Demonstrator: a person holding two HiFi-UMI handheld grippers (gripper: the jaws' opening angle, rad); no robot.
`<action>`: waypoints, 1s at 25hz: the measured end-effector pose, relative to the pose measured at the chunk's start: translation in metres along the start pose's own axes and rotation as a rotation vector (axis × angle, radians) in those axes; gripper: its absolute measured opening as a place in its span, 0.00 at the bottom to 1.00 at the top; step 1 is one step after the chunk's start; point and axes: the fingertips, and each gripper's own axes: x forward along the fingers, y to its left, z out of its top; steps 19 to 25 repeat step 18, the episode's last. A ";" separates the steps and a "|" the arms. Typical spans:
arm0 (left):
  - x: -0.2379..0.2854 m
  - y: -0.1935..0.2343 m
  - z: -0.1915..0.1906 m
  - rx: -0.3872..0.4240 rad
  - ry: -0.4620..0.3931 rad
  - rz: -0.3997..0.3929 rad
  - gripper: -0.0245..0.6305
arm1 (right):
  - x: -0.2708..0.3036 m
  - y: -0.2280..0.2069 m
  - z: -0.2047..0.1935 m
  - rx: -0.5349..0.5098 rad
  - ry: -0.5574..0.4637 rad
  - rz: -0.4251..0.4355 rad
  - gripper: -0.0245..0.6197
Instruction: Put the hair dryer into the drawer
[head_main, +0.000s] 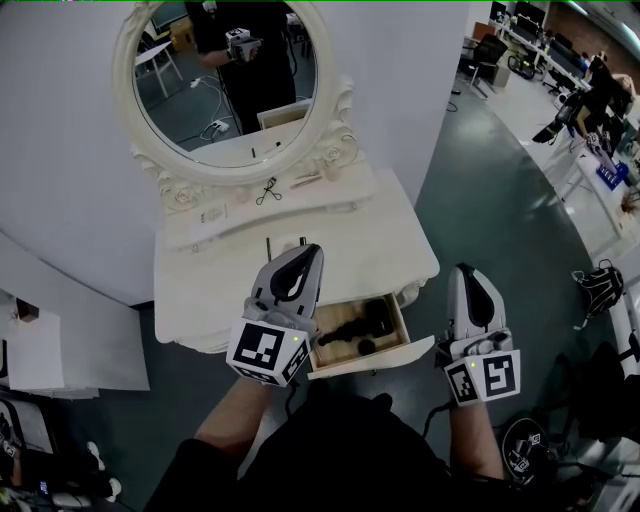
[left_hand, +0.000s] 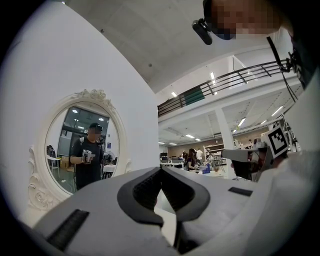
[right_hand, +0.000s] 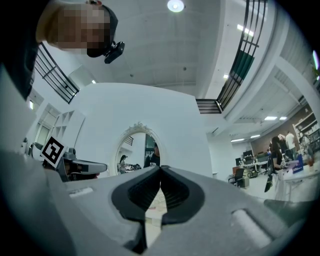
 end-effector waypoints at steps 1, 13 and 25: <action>0.000 0.000 -0.001 0.000 0.001 0.000 0.04 | 0.000 0.000 0.000 0.001 0.000 0.000 0.04; 0.001 -0.006 0.001 0.011 0.010 0.012 0.04 | -0.002 -0.005 -0.002 0.015 0.000 0.014 0.04; 0.002 -0.008 -0.002 0.018 0.010 0.015 0.04 | -0.003 -0.008 -0.003 0.017 0.000 0.020 0.04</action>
